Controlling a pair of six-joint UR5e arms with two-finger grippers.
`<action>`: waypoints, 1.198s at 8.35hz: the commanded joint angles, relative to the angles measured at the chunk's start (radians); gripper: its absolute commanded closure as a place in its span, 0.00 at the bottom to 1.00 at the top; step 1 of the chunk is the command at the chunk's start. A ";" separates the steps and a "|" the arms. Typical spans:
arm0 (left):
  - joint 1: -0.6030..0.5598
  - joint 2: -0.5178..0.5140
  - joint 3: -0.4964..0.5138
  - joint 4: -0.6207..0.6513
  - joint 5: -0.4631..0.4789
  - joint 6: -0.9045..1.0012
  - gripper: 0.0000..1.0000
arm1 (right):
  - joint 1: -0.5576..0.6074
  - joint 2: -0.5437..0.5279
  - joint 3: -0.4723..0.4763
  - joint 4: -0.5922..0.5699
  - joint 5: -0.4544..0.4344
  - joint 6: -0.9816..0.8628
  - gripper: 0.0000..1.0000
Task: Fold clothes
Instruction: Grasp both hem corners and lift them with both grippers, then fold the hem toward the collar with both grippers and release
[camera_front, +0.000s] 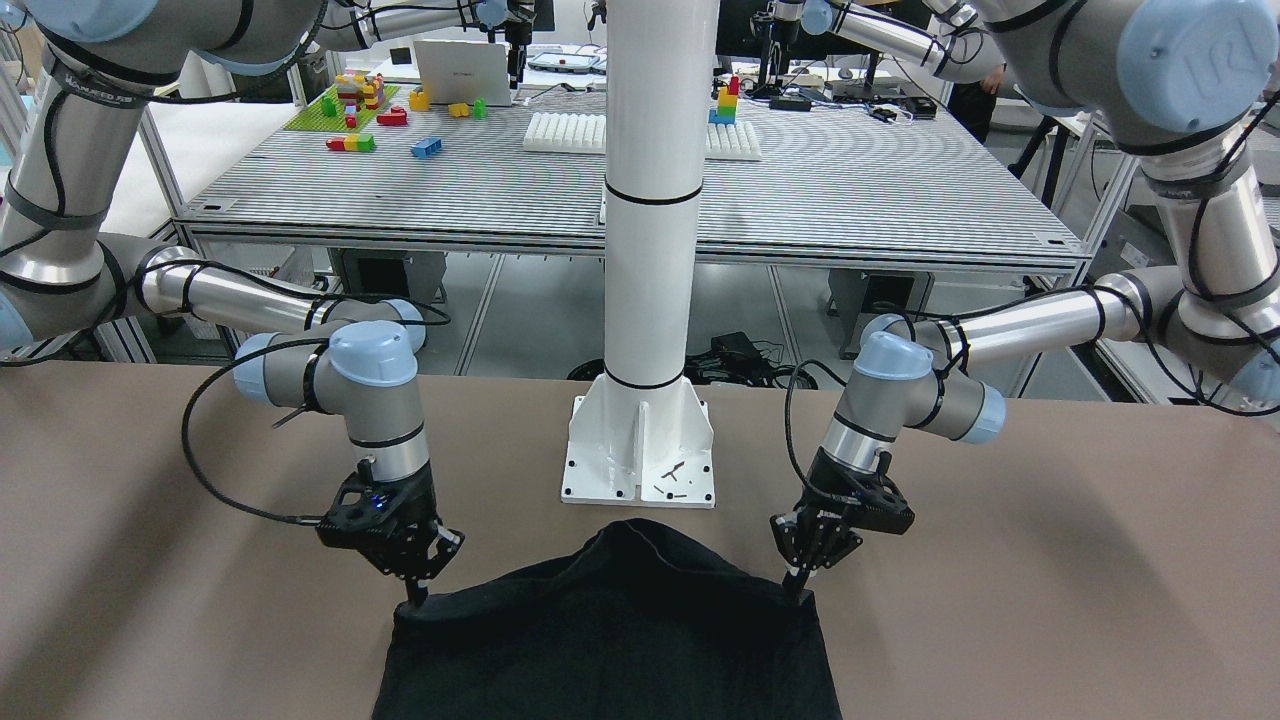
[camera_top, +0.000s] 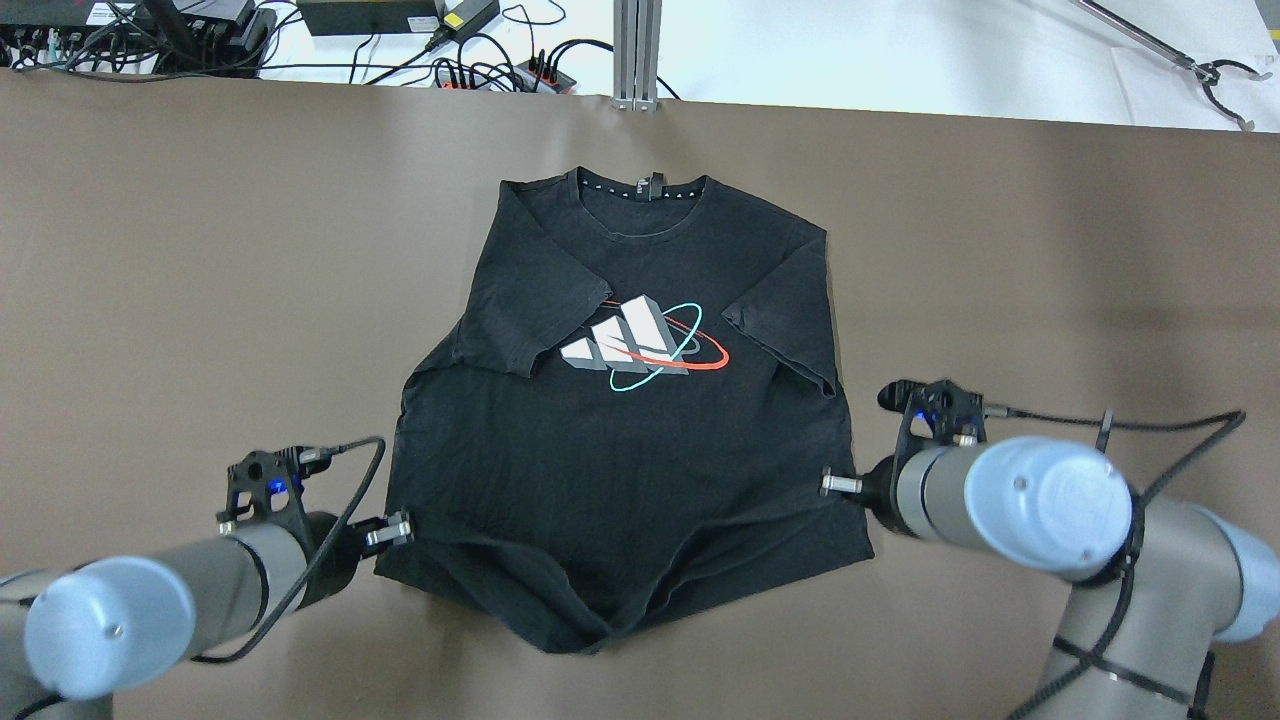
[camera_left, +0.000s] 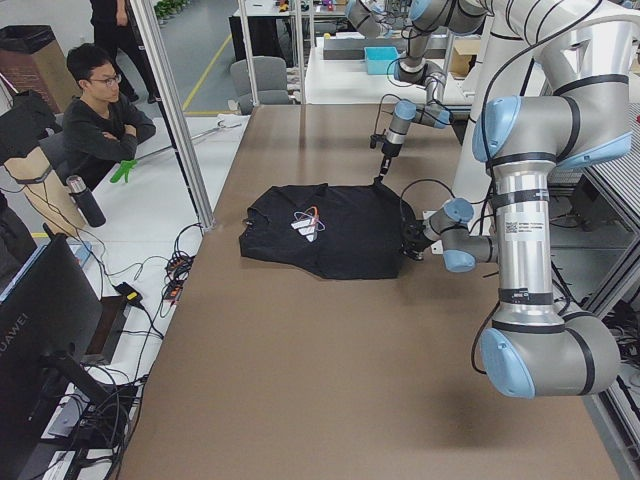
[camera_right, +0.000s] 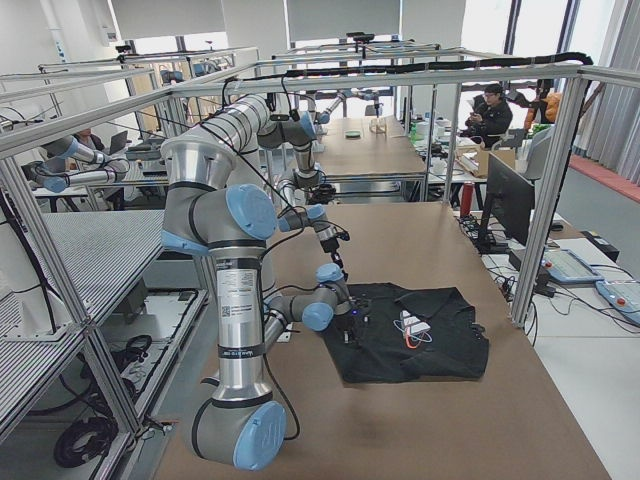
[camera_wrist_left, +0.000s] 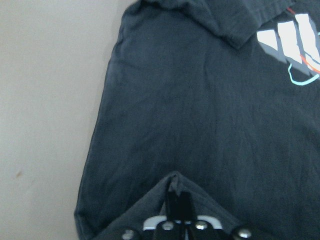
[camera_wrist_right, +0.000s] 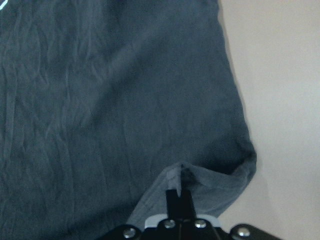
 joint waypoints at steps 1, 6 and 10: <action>-0.206 -0.114 0.105 0.054 -0.116 0.079 1.00 | 0.237 0.082 -0.112 -0.049 0.082 -0.197 1.00; -0.360 -0.118 0.108 0.052 -0.209 0.108 1.00 | 0.351 0.237 -0.247 -0.056 0.121 -0.226 1.00; -0.499 -0.366 0.425 0.044 -0.274 0.163 1.00 | 0.438 0.468 -0.561 -0.049 0.115 -0.319 1.00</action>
